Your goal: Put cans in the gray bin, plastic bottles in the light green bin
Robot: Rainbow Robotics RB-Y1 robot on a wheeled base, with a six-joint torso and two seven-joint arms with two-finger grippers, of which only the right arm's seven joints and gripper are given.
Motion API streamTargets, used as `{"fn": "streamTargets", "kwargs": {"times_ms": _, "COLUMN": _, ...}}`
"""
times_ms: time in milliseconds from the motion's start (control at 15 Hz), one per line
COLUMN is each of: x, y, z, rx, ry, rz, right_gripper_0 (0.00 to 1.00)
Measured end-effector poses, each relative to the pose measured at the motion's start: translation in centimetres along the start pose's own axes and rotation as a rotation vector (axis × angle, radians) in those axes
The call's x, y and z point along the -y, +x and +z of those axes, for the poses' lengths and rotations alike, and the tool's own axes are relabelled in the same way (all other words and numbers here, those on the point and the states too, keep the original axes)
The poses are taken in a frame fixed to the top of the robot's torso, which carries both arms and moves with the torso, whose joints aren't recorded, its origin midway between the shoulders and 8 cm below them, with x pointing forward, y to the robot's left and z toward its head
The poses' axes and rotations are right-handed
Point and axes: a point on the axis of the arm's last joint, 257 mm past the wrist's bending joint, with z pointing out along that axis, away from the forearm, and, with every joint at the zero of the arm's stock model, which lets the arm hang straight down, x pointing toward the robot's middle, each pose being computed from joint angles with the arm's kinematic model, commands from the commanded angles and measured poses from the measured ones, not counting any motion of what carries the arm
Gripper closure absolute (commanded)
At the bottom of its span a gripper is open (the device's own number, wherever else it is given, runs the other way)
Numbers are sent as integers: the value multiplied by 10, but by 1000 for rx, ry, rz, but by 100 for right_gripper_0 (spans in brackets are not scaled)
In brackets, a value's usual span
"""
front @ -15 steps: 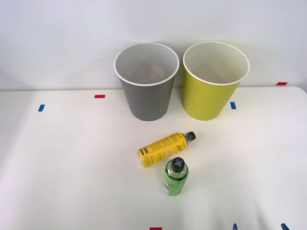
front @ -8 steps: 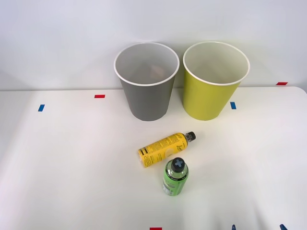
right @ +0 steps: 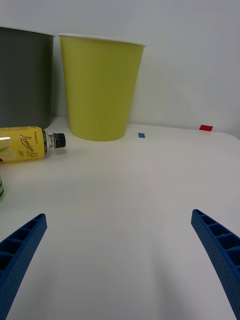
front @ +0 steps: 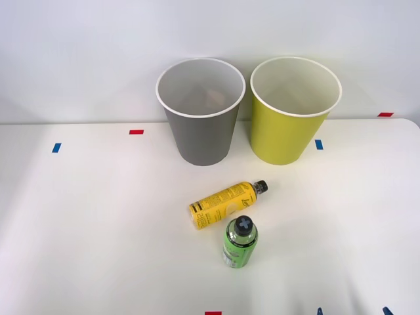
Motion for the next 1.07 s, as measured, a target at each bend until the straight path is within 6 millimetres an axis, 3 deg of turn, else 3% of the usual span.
{"fn": "streamTargets", "kwargs": {"times_ms": 1067, "x": 0, "y": 0, "z": 0, "rx": 0, "ry": 0, "rz": 0, "right_gripper_0": 0}}
